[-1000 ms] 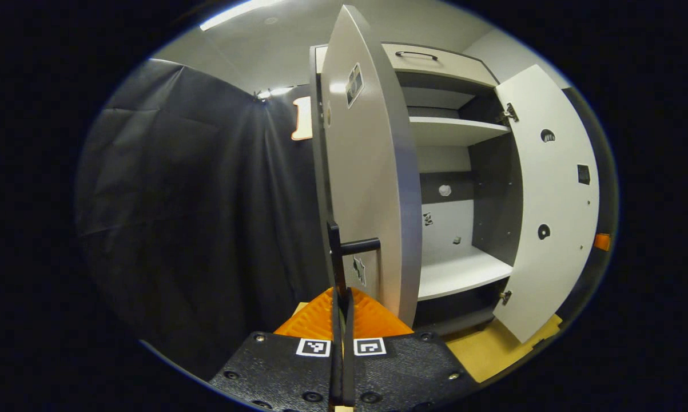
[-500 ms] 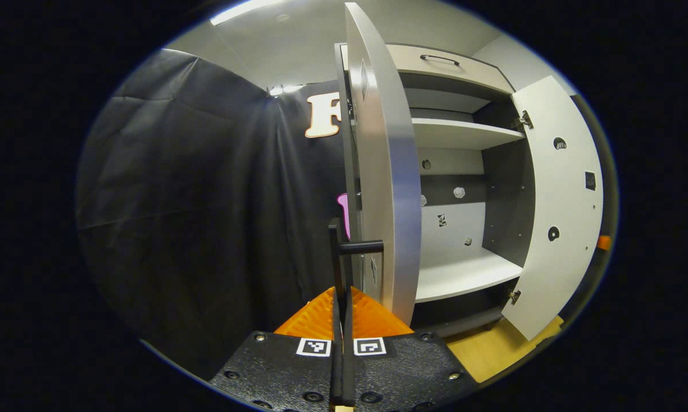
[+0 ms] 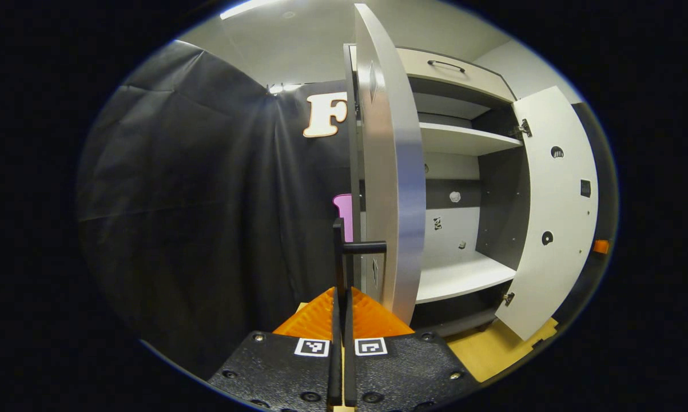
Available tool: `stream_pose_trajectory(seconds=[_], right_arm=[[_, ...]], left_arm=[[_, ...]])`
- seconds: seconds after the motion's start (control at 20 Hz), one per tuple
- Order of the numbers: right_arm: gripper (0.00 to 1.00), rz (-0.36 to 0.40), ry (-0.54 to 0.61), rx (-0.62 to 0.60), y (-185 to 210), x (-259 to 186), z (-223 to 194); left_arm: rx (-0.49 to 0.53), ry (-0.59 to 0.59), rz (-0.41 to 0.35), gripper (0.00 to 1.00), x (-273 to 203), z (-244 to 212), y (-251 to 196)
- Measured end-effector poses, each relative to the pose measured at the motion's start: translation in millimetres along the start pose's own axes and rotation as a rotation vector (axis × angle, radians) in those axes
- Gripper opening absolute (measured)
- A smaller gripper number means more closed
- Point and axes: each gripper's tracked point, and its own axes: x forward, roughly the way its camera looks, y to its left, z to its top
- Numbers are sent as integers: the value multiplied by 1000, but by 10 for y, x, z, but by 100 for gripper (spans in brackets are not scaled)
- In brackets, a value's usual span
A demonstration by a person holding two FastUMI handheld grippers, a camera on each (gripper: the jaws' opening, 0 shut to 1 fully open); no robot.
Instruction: Open the right door of the double-door shoe cabinet with the right hand, and open the left door with the left hand.
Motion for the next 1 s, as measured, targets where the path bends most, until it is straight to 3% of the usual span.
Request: stream_pose_trajectory(seconds=[0.2,0.5,1.0], right_arm=[[20,2,-3,-27,37,-97,33],[20,27,-49,-65,248,-357,231],[20,192,-110,-76,1128,-648,601]], left_arm=[[33,3,34,8,-153,2,40],[-9,-27,68,7,-528,266,19],[-20,-70,-145,8,-644,623,-1102]])
